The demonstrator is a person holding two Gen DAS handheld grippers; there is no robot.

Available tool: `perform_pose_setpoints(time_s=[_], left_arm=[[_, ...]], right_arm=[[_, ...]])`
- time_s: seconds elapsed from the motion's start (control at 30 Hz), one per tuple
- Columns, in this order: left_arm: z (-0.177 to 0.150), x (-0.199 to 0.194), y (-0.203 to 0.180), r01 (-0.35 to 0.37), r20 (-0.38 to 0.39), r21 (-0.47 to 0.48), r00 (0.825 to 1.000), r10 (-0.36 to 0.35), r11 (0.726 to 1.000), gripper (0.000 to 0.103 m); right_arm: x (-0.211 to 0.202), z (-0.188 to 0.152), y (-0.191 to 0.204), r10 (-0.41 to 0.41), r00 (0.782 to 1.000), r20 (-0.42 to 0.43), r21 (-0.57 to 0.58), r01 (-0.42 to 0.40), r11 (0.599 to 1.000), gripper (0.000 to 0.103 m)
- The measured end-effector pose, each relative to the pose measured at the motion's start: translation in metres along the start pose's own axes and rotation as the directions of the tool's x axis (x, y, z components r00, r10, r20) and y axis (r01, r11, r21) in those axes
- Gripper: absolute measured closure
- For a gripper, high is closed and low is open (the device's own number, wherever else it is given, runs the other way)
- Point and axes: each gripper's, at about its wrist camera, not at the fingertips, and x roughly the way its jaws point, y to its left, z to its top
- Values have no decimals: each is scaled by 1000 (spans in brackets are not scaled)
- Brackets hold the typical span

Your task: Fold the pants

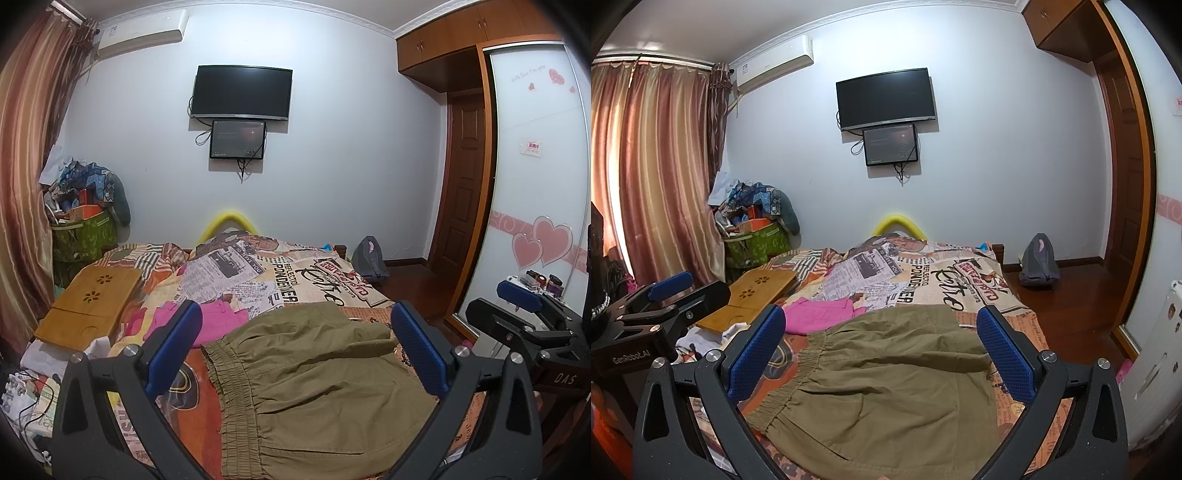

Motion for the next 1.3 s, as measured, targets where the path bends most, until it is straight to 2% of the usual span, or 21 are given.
perform_pose_setpoints(time_s=[0.77, 0.9, 1.03, 1.2, 1.3], left_arm=[[0, -1, 1, -10, 6, 1, 1000, 10, 1000, 0], [-1, 2, 3, -60, 23, 10, 998, 60, 998, 0], [-2, 20, 9, -97, 4, 15, 995, 97, 995, 0], [-5, 57, 24, -129, -43, 29, 991, 130, 991, 0], [-5, 84, 36, -110, -85, 47, 990, 114, 993, 0]], right_arm=[[2, -2, 2, 10, 1000, 13, -8, -10, 1000, 0], [4, -1, -1, 2, 1000, 15, -20, -2, 1000, 0], [13, 1, -10, -49, 999, 22, -40, 50, 998, 0], [44, 2, -28, -82, 995, -55, -78, 78, 994, 0], [70, -2, -47, -100, 988, -116, -87, 90, 992, 0]])
